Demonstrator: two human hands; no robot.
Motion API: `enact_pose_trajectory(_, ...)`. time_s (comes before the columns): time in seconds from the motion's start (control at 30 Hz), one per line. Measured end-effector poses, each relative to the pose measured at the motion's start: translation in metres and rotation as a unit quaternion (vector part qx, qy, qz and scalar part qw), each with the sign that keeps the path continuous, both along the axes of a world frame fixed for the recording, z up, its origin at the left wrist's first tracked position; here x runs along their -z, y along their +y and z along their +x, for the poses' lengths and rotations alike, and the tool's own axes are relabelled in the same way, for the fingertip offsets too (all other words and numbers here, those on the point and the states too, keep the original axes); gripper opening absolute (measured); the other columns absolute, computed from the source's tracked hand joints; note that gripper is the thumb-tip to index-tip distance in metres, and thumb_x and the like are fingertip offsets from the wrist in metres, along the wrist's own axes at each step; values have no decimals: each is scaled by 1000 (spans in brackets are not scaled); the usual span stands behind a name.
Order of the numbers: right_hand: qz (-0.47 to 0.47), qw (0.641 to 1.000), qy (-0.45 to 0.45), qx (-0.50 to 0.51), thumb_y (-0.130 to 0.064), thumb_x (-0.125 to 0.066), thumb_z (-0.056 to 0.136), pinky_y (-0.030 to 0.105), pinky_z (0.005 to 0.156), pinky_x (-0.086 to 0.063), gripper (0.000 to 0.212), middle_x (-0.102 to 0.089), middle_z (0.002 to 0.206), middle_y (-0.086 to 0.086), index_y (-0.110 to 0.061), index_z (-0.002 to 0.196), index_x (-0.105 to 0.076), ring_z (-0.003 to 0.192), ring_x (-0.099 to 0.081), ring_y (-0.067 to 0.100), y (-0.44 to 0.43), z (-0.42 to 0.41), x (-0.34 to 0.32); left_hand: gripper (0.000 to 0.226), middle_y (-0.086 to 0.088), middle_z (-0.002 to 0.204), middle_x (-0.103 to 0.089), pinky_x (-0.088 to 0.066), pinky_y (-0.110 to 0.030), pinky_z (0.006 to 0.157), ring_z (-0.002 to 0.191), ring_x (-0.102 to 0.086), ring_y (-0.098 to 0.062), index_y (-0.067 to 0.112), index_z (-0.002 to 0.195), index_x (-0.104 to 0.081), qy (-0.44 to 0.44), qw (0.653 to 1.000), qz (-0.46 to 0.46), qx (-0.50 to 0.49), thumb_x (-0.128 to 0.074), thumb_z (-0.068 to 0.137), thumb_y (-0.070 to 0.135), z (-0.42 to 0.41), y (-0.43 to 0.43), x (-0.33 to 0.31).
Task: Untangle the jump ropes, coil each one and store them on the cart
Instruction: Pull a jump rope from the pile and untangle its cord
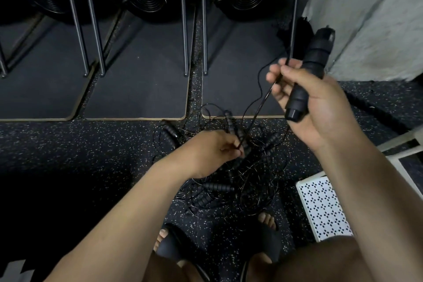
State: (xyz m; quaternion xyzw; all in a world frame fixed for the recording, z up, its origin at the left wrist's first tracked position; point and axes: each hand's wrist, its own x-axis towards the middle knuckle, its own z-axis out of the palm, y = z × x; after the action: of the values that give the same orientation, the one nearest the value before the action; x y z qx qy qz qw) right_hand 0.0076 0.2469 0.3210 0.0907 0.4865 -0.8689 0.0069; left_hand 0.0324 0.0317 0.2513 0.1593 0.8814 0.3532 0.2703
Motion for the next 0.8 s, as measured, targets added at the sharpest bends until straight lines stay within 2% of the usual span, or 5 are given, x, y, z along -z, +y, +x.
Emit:
enact_pose_trajectory(0.13, 120, 990, -46, -63, -7, -71, 98, 30, 80, -63, 25, -80, 116, 15, -3, 123, -69, 112, -77, 29, 5, -3, 10, 12, 17, 94, -77, -52, -20, 80, 88, -69, 0, 29, 99, -76, 31, 997, 61, -32, -66, 106, 29, 0, -1, -6)
enact_pose_trajectory(0.27, 332, 924, -97, -161, -17, -83, 92, 43, 100, -62, 26, -82, 106, 6, -14, 117, -76, 107, -79, 23, -5, 6, 29, 19, 5, 77, -69, -48, -33, 69, 68, -60, -15, 23, 91, -69, 94, 979, 136, -117, -67, 106, 34, -5, -3, -9)
enact_pose_trajectory(0.53, 359, 894, -22, -267, -27, -78, 97, 45, 104, -57, 28, -81, 109, -2, -25, 124, -71, 102, -79, 13, -42, 23, 27, 24, -12, 84, -67, -55, -40, 80, 78, -62, -24, -1, 98, -66, -9, 858, 400, -322, -65, 107, 22, -15, -13, -19)
enact_pose_trajectory(0.7, 430, 859, -25, -277, -23, -82, 93, 58, 99, -58, 18, -82, 94, 2, -18, 107, -73, 96, -79, 23, -43, 27, 30, 25, -1, 76, -64, -52, -22, 61, 65, -60, -10, 12, 84, -68, -32, 812, 437, -385, -63, 107, 19, -19, -19, -26)
enact_pose_trajectory(0.8, 408, 869, -34, -278, -9, -79, 93, 52, 95, -60, 16, -81, 95, 10, -6, 106, -70, 95, -79, 26, -42, 26, 25, 23, 0, 76, -67, -50, -26, 68, 70, -61, -12, 12, 89, -69, -32, 815, 417, -401, -63, 108, 23, -20, -21, -26)
